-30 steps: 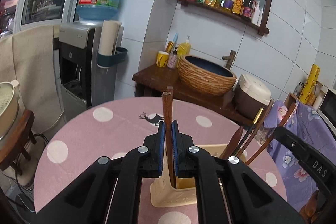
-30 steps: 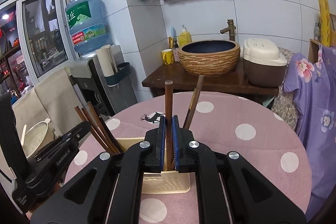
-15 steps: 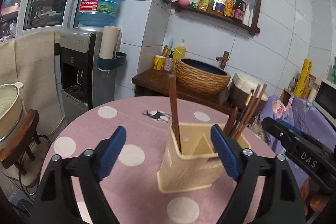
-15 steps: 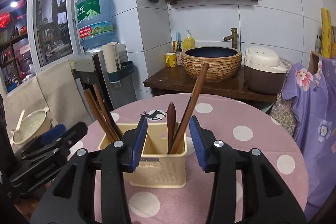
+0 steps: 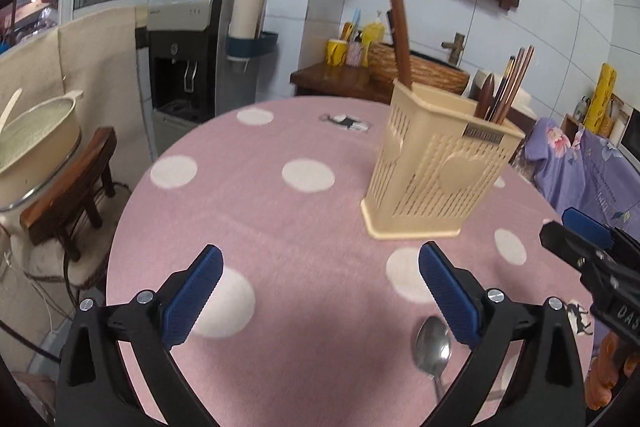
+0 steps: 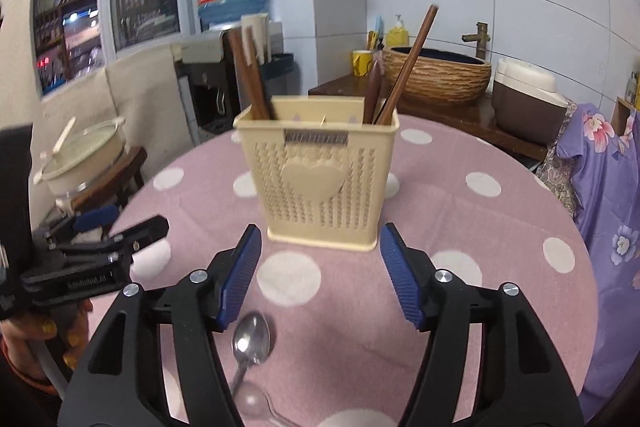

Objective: Organize utensils
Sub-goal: 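Move both grippers back over the metal and clear plastic spoons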

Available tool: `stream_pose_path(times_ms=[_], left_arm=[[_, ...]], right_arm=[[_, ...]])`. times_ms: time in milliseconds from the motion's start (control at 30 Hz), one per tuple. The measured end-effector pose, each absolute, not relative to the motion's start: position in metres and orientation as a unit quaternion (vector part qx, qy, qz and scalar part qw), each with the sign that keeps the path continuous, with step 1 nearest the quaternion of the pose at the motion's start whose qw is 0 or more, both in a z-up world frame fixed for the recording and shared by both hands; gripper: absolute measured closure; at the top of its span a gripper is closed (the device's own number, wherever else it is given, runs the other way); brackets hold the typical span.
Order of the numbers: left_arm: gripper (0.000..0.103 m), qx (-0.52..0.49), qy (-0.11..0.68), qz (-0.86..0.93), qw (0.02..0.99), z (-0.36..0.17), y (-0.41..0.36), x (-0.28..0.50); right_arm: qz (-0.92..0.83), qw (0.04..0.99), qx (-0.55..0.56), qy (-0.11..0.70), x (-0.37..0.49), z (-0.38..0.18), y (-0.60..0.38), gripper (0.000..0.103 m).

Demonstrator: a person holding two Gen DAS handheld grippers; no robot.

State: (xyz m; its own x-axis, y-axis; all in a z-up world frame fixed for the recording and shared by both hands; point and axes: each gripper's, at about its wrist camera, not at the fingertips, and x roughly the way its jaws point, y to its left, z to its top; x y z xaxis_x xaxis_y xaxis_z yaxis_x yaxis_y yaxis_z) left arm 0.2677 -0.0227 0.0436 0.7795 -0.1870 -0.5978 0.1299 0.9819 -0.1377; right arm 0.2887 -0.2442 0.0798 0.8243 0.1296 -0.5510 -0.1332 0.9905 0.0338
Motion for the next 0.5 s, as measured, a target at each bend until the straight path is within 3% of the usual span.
stream_pose_path(times_ms=[500], left_arm=[[0.006,-0.052,0.353,-0.07,0.932,0.019,0.001,0.245]], right_arm=[[0.116,0.927,-0.04,0.354,0.254,0.014,-0.219,0.04]])
